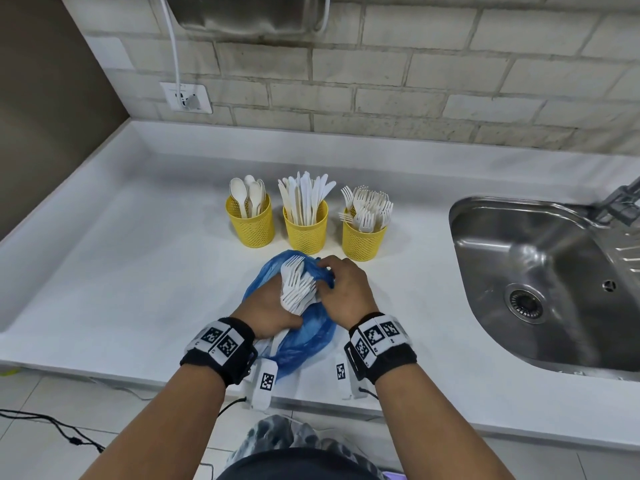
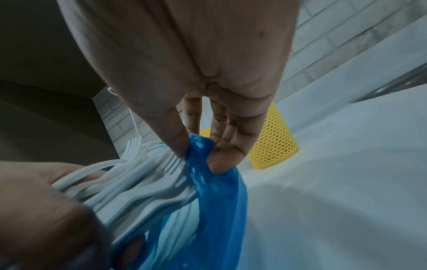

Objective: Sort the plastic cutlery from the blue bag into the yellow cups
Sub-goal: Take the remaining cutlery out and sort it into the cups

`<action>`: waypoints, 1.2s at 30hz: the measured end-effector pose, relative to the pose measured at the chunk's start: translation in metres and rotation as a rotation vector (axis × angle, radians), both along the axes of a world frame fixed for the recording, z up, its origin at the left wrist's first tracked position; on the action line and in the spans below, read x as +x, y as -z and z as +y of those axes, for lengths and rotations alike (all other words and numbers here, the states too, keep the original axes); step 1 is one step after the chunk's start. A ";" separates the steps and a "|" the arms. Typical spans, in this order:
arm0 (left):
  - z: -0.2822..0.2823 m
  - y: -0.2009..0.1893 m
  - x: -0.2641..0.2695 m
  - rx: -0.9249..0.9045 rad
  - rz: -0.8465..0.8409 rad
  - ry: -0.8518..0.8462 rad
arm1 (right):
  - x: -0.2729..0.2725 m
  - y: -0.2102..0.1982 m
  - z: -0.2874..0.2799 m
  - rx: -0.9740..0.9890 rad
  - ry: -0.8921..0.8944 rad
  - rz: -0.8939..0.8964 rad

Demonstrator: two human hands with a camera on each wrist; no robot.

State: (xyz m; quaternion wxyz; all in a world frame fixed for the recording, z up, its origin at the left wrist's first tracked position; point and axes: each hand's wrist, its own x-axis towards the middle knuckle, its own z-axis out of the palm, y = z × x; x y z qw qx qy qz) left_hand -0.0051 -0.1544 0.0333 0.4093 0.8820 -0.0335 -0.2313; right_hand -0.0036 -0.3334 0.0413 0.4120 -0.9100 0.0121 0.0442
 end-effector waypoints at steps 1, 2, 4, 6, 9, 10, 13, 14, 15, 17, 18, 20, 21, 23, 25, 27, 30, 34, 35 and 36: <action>0.001 0.000 0.000 0.020 -0.004 0.012 | 0.000 0.000 -0.002 -0.007 -0.006 -0.020; 0.003 -0.001 0.000 0.036 -0.007 0.024 | 0.000 -0.001 -0.004 -0.004 -0.010 -0.036; 0.005 -0.002 -0.001 0.061 -0.022 0.047 | 0.003 0.001 -0.009 0.038 0.014 -0.050; 0.008 -0.003 -0.003 0.086 -0.027 0.087 | 0.006 0.003 -0.014 0.101 0.087 -0.031; 0.011 -0.006 -0.010 0.115 -0.027 0.156 | 0.011 0.008 -0.024 0.155 0.223 -0.029; 0.011 -0.006 -0.012 0.102 -0.041 0.162 | 0.012 0.009 -0.027 0.164 0.250 -0.031; 0.012 -0.008 -0.017 0.035 -0.077 0.116 | 0.013 0.011 -0.032 0.173 0.285 -0.032; 0.013 -0.009 -0.018 0.025 -0.087 0.101 | 0.013 0.012 -0.033 0.169 0.290 -0.028; 0.014 -0.010 -0.019 0.014 -0.089 0.091 | 0.013 0.013 -0.033 0.168 0.295 -0.024; 0.017 -0.013 -0.019 0.009 -0.086 0.084 | 0.012 0.015 -0.035 0.172 0.325 -0.016; 0.019 -0.015 -0.018 0.012 -0.083 0.082 | 0.011 0.014 -0.036 0.181 0.346 -0.010; 0.024 -0.019 -0.018 0.000 -0.079 0.065 | 0.009 0.013 -0.039 0.183 0.368 -0.005; 0.026 -0.021 -0.017 -0.020 -0.080 0.048 | 0.009 0.012 -0.040 0.171 0.365 -0.005; 0.029 -0.024 -0.016 -0.075 -0.082 -0.003 | 0.007 0.011 -0.044 0.138 0.344 0.015; 0.032 -0.027 -0.015 -0.145 -0.096 -0.078 | 0.004 0.013 -0.047 0.114 0.337 0.054; 0.033 -0.029 -0.012 -0.235 -0.107 -0.173 | 0.002 0.016 -0.052 0.097 0.343 0.092; 0.034 -0.035 -0.009 -0.352 -0.135 -0.315 | -0.001 0.015 -0.056 0.057 0.287 0.153; 0.028 -0.044 -0.004 -0.463 -0.198 -0.409 | -0.011 0.004 -0.047 -0.222 0.197 0.056; 0.025 -0.047 -0.002 -0.486 -0.213 -0.421 | -0.015 -0.003 -0.039 -0.338 0.176 -0.101; 0.021 -0.050 -0.001 -0.506 -0.221 -0.427 | -0.020 -0.009 -0.031 -0.424 0.098 -0.251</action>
